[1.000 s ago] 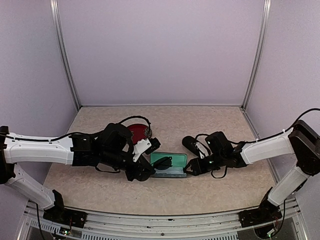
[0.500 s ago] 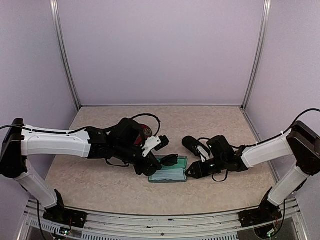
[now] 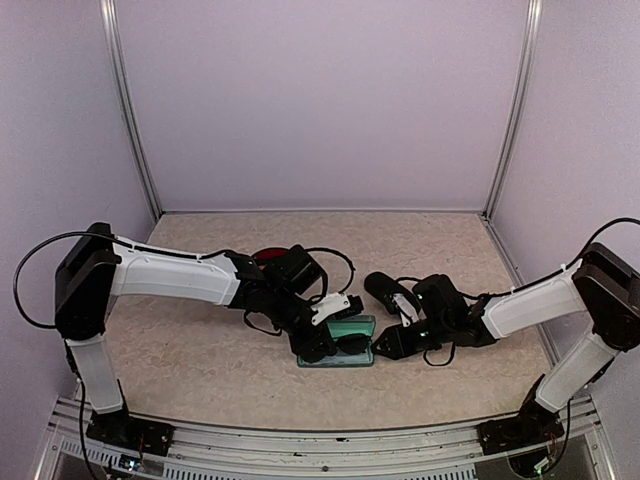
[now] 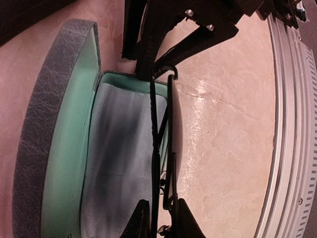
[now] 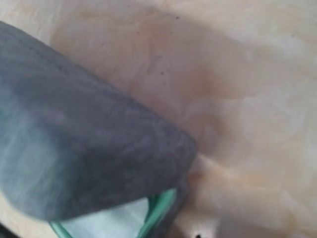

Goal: Organize the sunglasses
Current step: Adjust the opened sunglasses case at the center of the board, then place the sunglasses in the sunglasses case.

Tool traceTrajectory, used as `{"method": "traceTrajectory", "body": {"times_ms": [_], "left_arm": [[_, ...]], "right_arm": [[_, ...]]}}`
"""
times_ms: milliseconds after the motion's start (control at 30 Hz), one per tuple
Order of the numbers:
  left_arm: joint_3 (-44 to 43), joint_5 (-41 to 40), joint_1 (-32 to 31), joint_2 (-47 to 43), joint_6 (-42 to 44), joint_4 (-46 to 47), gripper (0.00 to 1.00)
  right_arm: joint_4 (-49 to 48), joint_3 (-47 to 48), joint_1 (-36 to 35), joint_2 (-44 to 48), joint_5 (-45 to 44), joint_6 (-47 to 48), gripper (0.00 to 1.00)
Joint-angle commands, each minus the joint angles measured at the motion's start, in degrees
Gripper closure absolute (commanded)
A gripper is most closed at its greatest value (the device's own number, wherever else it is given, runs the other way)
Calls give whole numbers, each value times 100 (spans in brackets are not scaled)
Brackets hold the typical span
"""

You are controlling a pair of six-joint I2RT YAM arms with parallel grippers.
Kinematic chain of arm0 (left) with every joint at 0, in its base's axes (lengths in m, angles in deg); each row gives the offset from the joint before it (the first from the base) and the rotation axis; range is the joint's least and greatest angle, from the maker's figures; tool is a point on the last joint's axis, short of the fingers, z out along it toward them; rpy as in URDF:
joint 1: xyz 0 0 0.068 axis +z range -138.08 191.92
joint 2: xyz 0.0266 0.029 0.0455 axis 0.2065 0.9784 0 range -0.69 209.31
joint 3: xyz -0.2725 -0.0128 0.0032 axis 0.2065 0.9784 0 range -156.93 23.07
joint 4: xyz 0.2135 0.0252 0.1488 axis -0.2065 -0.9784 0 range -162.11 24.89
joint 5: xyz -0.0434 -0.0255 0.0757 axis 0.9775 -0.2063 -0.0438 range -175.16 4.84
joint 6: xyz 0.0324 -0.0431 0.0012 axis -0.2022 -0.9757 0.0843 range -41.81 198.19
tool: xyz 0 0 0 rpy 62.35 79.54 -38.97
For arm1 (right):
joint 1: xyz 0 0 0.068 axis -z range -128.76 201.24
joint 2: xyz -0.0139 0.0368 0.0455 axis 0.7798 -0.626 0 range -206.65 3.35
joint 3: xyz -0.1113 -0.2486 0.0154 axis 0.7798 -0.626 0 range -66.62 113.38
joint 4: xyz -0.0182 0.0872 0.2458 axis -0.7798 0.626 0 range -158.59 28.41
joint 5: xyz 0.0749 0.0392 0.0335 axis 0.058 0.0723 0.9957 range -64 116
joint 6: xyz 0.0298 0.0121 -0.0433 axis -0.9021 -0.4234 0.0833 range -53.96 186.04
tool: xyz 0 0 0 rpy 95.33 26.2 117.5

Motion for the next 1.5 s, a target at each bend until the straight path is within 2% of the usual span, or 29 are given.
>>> {"method": "traceTrajectory", "body": {"times_ms": [0, 567, 967, 1200, 1467], "left_arm": [[-279, -14, 17, 212, 287, -342, 85], [-846, -326, 0, 931, 441, -590, 81], [-826, -674, -134, 863, 471, -530, 59], [-872, -974, -249, 766, 449, -571, 57], [-1016, -1855, -564, 624, 389, -680, 50]], "right_arm": [[-145, -97, -35, -7, -65, 29, 69], [-230, -270, -49, 129, 30, 11, 69], [-361, -333, -78, 126, 126, -48, 69], [-395, -330, -148, 95, 133, -56, 70], [-445, -376, -195, 113, 146, -78, 70]]}}
